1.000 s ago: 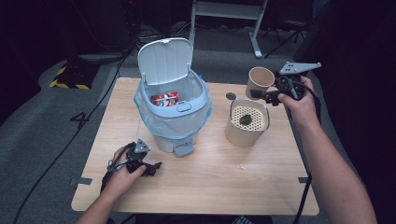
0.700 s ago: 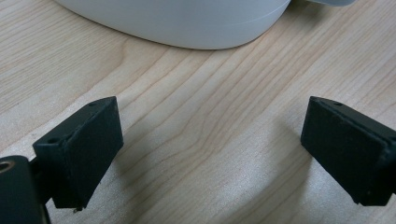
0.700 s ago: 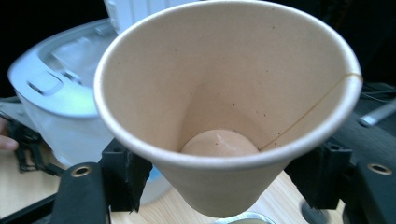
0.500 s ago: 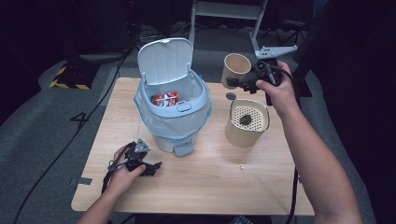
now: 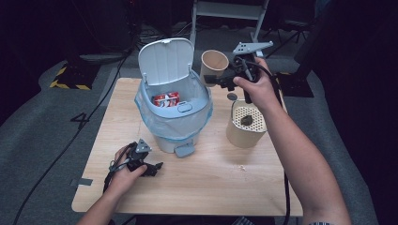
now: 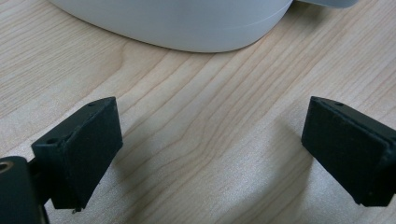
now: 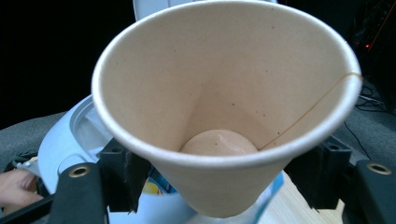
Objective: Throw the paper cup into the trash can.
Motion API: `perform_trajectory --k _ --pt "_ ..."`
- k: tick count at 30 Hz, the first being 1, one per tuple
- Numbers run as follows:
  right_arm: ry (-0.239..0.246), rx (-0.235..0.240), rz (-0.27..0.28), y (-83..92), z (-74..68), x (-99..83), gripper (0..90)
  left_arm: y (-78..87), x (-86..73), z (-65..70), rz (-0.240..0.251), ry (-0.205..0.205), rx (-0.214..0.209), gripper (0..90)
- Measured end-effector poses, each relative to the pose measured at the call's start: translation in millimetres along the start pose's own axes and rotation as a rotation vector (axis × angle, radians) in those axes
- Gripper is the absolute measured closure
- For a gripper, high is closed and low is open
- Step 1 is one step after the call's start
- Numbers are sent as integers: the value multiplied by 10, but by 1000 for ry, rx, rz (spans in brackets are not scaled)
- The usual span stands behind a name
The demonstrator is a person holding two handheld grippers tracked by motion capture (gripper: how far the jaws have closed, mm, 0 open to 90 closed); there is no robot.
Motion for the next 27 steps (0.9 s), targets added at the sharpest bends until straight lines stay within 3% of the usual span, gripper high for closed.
perform_trajectory --k 14,25,27 --pt "48 3 -65 -503 -175 75 295 -2 0 7 0 3 -5 54" --pt "71 31 -119 -728 -279 67 286 -3 -2 11 0 6 -7 54" --pt "88 37 -128 -774 -289 44 235 -2 0 6 1 3 -4 54"
Point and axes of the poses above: each handheld gripper's, and its own axes: y roughly backward along the jaws, x roughly out of its top, z roughly to its right, the point moved 10 cm from there along -y, roughly forward along the jaws, and after that the axes turned 5 degrees about -z, right-handed, at the moved point
